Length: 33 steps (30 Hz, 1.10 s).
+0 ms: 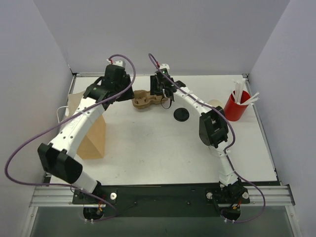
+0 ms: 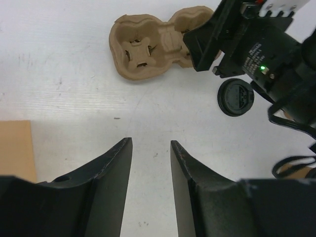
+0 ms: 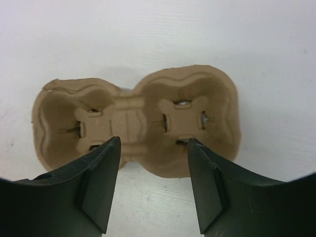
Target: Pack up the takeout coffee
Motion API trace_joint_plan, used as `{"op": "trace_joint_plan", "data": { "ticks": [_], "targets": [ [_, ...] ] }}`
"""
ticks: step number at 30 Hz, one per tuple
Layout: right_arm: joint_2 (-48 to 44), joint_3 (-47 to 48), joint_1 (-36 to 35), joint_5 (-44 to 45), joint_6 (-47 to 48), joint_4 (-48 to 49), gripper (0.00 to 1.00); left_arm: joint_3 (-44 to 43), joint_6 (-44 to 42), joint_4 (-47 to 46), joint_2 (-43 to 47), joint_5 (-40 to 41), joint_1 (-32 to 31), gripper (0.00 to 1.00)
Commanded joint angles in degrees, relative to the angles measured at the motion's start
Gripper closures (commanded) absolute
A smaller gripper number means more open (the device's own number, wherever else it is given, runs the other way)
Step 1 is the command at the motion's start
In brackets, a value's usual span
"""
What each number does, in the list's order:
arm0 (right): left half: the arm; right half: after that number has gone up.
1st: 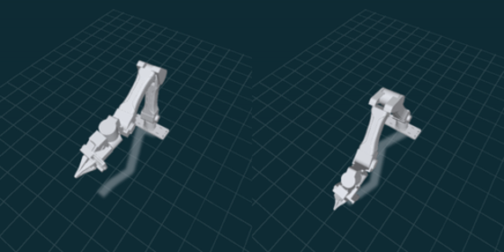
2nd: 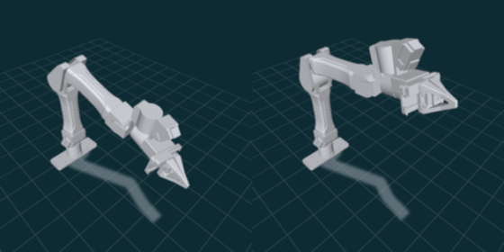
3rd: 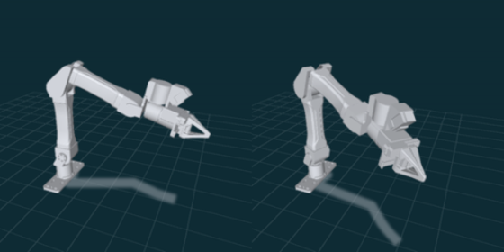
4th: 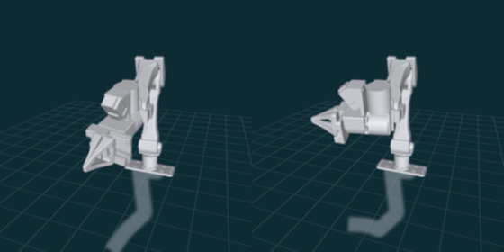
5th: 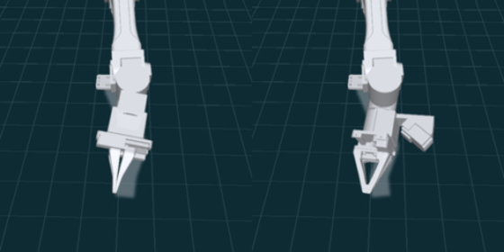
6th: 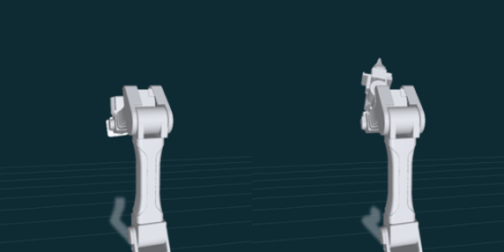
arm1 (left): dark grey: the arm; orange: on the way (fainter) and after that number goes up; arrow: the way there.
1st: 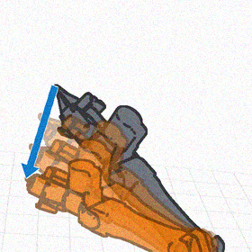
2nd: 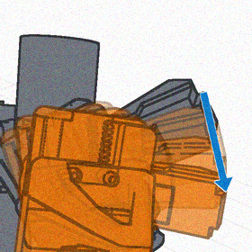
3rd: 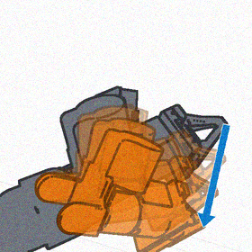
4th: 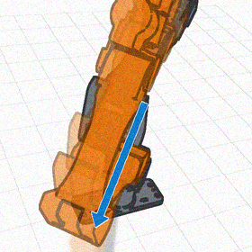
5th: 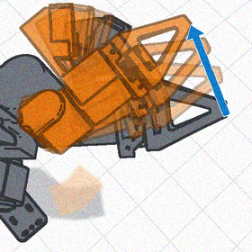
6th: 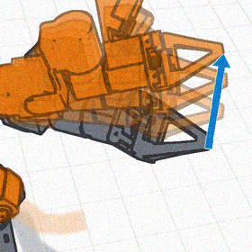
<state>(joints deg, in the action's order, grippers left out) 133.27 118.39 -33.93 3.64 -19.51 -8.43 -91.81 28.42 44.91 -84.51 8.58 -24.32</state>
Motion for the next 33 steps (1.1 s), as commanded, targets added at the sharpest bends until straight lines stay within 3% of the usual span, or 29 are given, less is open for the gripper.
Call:
{"op": "trace_joint_plan", "data": {
  "ticks": [1,5,9,20,33],
  "targets": [
    [-6.2,-2.3,3.7,0.1,-2.7,-2.5,0.49,-5.8,2.8,-5.1,-8.8,5.7,-3.8,0.55],
    [-6.3,-3.9,4.7,0.9,-1.2,-2.8,0.5,-9.7,6.5,-7.3,-16.1,18.1,-7.5,0.57],
    [-5.4,-3.9,6.0,0.8,-0.4,-3.0,0.53,-12.4,9.8,-8.2,-23.2,22.4,-6.9,0.57],
    [0.5,2.7,6.3,-1.6,4.3,-4.2,0.6,-19.1,8.7,-8.7,-35.4,17.2,-0.3,0.57],
    [2.6,4.6,6.4,-2.3,5.7,-5.3,0.6,-19.5,9.0,-8.2,-39.6,15.6,1.5,0.58]
  ]
}}
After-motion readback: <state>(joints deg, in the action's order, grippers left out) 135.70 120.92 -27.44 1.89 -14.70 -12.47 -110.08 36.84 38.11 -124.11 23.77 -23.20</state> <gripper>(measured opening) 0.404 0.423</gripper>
